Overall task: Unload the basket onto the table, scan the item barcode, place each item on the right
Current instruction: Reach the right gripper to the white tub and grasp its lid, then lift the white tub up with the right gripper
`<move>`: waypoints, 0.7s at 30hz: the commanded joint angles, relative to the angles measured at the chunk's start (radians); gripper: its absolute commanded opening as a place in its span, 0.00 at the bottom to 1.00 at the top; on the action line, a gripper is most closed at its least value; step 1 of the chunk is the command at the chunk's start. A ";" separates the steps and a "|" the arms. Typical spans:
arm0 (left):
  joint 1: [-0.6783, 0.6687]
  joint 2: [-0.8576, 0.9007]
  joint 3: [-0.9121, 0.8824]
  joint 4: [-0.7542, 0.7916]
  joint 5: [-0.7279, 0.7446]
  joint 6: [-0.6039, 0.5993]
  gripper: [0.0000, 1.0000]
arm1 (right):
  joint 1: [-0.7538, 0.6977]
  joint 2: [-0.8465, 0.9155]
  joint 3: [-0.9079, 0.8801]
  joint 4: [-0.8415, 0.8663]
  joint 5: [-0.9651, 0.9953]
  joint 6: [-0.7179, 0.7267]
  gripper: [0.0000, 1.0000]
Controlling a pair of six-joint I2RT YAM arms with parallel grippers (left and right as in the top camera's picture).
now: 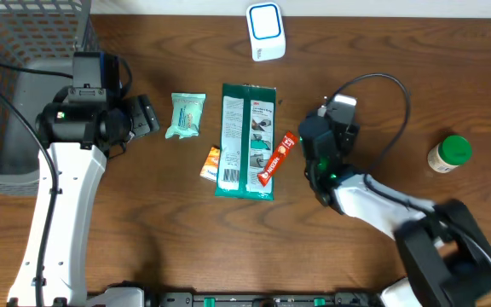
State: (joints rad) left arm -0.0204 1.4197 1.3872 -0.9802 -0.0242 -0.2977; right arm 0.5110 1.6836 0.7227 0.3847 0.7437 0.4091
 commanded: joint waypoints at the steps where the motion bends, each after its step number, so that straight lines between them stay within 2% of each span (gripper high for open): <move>1: 0.004 0.006 0.002 -0.002 0.006 0.009 0.85 | -0.006 0.093 -0.010 0.077 0.059 -0.121 0.52; 3: 0.004 0.006 0.002 -0.002 0.006 0.009 0.85 | -0.003 0.152 -0.010 0.149 0.060 -0.160 0.56; 6: 0.004 0.006 0.002 -0.002 0.006 0.009 0.86 | -0.003 0.167 -0.010 0.165 0.069 -0.164 0.60; 7: 0.004 0.006 0.002 -0.002 0.006 0.009 0.85 | -0.002 0.166 -0.010 0.165 0.087 -0.164 0.64; 9: 0.004 0.006 0.002 -0.002 0.006 0.009 0.85 | 0.000 0.160 -0.010 0.168 0.130 -0.164 0.77; 11: 0.004 0.006 0.002 -0.002 0.006 0.009 0.86 | 0.005 0.153 -0.010 0.171 0.164 -0.164 0.97; 18: 0.004 0.006 0.002 -0.002 0.006 0.009 0.85 | 0.041 0.053 -0.010 0.067 0.163 -0.258 0.99; 21: 0.004 0.006 0.002 -0.002 0.006 0.009 0.85 | 0.044 -0.047 -0.010 0.014 0.106 -0.306 0.99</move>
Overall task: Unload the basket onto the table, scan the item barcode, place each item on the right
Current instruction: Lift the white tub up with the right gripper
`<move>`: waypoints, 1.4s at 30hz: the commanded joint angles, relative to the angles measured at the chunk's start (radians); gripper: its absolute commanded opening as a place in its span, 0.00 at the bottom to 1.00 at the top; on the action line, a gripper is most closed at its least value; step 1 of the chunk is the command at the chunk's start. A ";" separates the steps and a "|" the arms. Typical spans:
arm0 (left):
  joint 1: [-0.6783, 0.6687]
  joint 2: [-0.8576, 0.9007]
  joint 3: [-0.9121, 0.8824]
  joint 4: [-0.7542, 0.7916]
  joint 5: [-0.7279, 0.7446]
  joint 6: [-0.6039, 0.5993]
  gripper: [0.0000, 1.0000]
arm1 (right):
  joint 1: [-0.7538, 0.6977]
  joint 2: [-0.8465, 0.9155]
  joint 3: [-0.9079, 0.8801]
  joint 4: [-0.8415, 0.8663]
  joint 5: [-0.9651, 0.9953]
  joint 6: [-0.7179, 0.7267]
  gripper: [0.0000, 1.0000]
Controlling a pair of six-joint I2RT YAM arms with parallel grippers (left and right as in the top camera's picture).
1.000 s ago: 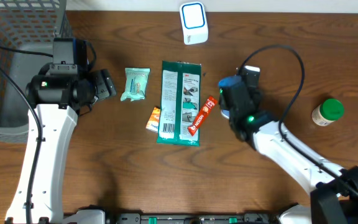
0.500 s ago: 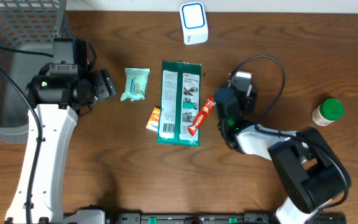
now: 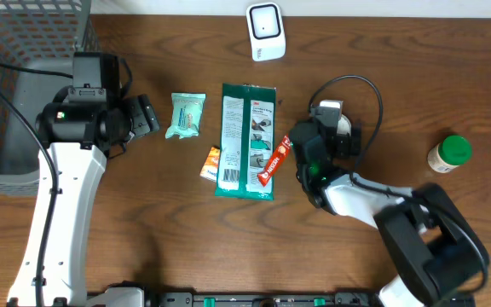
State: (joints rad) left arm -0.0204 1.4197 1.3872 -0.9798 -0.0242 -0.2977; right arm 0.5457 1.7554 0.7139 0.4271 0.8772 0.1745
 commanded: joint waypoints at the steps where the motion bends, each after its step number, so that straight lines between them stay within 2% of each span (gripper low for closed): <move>1: 0.004 0.006 0.002 -0.002 0.006 0.009 0.85 | 0.007 -0.169 -0.001 -0.047 -0.066 -0.089 0.99; 6: 0.004 0.006 0.002 -0.002 0.006 0.009 0.85 | -0.025 -0.431 0.039 -0.211 -0.295 -0.129 0.99; 9: 0.004 0.006 0.002 -0.002 0.006 0.009 0.85 | -0.064 -0.568 0.134 -0.432 -0.401 -0.100 0.99; 12: 0.004 0.006 0.002 -0.002 0.006 0.009 0.85 | -0.138 -0.630 0.314 -0.755 -0.533 -0.027 0.99; 15: 0.004 0.006 0.002 -0.002 0.006 0.009 0.85 | -0.242 -0.596 0.523 -1.046 -0.749 -0.015 0.98; 18: 0.004 0.006 0.002 -0.002 0.006 0.008 0.85 | -0.370 -0.481 0.757 -1.337 -0.940 0.015 0.99; 23: 0.004 0.006 0.002 -0.002 0.006 0.009 0.86 | -0.454 -0.228 1.021 -1.701 -1.040 -0.012 0.99; 25: 0.004 0.006 0.002 -0.002 0.006 0.008 0.85 | -0.452 -0.139 1.051 -1.738 -1.047 -0.011 0.99; 34: 0.004 0.006 0.002 -0.002 0.006 0.009 0.86 | -0.445 0.186 1.049 -1.699 -1.100 0.024 0.99; 42: 0.004 0.006 0.002 -0.002 0.006 0.009 0.86 | -0.403 0.374 1.049 -1.664 -1.100 0.042 0.99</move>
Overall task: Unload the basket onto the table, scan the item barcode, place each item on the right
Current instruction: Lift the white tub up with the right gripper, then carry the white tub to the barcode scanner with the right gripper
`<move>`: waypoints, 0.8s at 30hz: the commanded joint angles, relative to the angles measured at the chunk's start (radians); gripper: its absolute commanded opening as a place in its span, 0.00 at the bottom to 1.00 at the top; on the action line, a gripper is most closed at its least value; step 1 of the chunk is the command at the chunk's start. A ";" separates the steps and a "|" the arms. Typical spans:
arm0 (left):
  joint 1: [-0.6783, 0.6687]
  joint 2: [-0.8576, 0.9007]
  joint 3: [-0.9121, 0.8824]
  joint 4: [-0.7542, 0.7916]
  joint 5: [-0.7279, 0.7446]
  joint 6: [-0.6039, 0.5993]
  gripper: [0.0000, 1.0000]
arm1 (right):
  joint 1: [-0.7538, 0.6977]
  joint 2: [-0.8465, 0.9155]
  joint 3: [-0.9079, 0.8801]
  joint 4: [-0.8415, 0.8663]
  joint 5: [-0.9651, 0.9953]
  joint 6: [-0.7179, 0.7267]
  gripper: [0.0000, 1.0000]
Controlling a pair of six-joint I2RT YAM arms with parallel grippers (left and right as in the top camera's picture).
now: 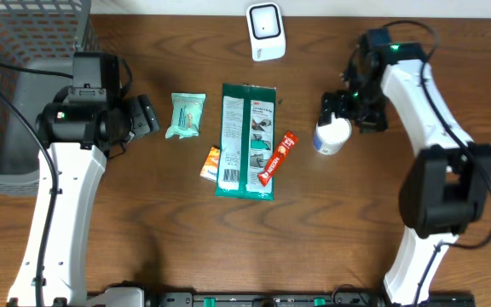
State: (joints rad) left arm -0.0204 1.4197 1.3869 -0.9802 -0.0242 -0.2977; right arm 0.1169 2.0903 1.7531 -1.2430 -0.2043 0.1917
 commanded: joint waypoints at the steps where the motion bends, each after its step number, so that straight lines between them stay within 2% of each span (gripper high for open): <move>1: 0.004 0.006 0.003 -0.002 0.006 0.009 0.85 | 0.032 0.050 0.009 0.009 -0.018 0.032 0.99; 11: 0.004 0.006 0.003 -0.002 0.006 0.009 0.85 | 0.077 0.072 0.005 0.043 0.093 0.040 0.99; 16: 0.004 0.006 0.003 -0.002 0.006 0.009 0.85 | 0.077 0.072 0.005 0.040 0.095 0.040 0.89; 22: 0.004 0.006 0.003 -0.002 0.006 0.009 0.86 | 0.088 0.066 0.008 0.039 0.094 0.040 0.68; 24: 0.004 0.006 0.003 -0.002 0.006 0.009 0.85 | 0.094 0.049 0.015 0.038 0.094 0.040 0.64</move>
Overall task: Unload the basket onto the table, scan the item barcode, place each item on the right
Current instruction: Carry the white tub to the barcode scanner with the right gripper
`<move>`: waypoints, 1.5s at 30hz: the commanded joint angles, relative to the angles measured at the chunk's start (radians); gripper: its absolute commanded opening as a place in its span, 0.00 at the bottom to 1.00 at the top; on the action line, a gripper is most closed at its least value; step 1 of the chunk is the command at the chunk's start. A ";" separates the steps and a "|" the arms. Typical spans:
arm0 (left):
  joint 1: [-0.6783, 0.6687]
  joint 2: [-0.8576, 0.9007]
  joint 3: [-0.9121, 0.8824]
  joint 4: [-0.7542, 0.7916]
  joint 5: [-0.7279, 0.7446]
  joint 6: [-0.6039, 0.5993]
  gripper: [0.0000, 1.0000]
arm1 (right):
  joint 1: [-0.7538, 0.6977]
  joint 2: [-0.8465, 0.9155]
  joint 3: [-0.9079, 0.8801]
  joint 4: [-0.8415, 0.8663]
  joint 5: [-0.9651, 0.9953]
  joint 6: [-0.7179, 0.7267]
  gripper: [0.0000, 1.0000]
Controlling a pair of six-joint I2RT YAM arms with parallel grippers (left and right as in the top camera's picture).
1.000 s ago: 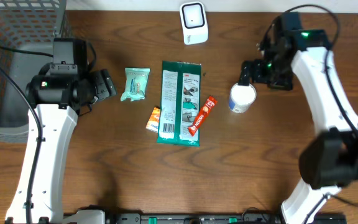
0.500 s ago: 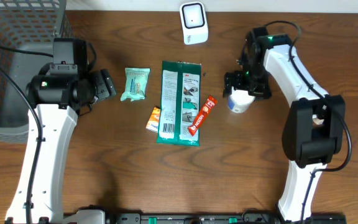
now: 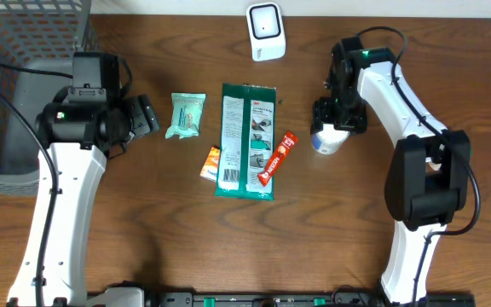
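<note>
A white bottle [image 3: 327, 142] hangs just right of the red sachet [image 3: 277, 159], with my right gripper [image 3: 326, 118] shut on its top end, so its cap is hidden. The white barcode scanner [image 3: 265, 31] stands at the back centre, up and to the left of the bottle. My left gripper [image 3: 148, 115] rests open and holds nothing, just left of a small pale green wipes packet [image 3: 186, 115].
A long green pack [image 3: 247, 141] lies mid-table, with a small orange packet [image 3: 210, 162] at its lower left edge. A grey wire basket [image 3: 24, 77] fills the far left corner behind the left arm.
My right gripper and the bottle have shifted slightly left, nearer the red sachet, and the right arm's upper joint has swung left. The left arm has not moved.
At first the green-capped bottle stood at the far right of the table while my right gripper hovered by the red sachet. Later the bottle was gone from that spot and sat in my right gripper mid-table. Now it is held below and right of the scanner.
</note>
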State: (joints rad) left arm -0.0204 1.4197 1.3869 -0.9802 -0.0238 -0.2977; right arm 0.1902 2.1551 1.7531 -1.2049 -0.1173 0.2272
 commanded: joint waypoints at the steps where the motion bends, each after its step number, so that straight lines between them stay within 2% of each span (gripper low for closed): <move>1: 0.004 0.006 0.003 -0.002 0.006 0.009 0.85 | 0.023 -0.027 0.018 -0.003 0.006 0.005 0.63; 9: 0.004 0.006 0.003 -0.002 0.006 0.009 0.85 | 0.082 -0.232 0.020 0.012 0.004 -0.007 0.61; 11: 0.004 0.006 0.003 -0.002 0.006 0.009 0.85 | 0.112 -0.303 0.020 0.050 0.008 -0.008 0.60; 13: 0.004 0.006 0.003 -0.002 0.006 0.009 0.86 | 0.152 -0.399 0.020 0.135 0.015 -0.008 0.54; 14: 0.004 0.006 0.003 -0.002 0.006 0.008 0.86 | 0.167 -0.438 0.020 0.175 0.024 -0.013 0.49; 16: 0.004 0.006 0.003 -0.002 0.006 0.009 0.85 | 0.211 -0.527 0.020 0.281 0.119 -0.023 0.01; 22: 0.004 0.006 0.003 -0.002 0.006 0.008 0.86 | 0.272 -0.600 0.020 0.395 0.348 -0.053 0.01; 28: 0.004 0.006 0.003 -0.002 0.006 0.009 0.85 | 0.294 -0.544 0.016 0.519 0.409 -0.095 0.01; 32: 0.004 0.006 0.003 -0.002 0.006 0.008 0.85 | 0.294 -0.429 0.016 0.704 0.409 -0.113 0.01; 41: 0.004 0.006 0.003 -0.002 0.006 0.009 0.86 | 0.291 -0.128 0.016 1.204 0.478 -0.281 0.01; 45: 0.004 0.006 0.003 -0.002 0.006 0.009 0.85 | 0.280 0.007 0.016 1.410 0.483 -0.304 0.01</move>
State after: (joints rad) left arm -0.0204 1.4197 1.3861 -0.9802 -0.0246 -0.2977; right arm 0.4755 2.0899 1.7645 0.1116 0.3298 -0.0193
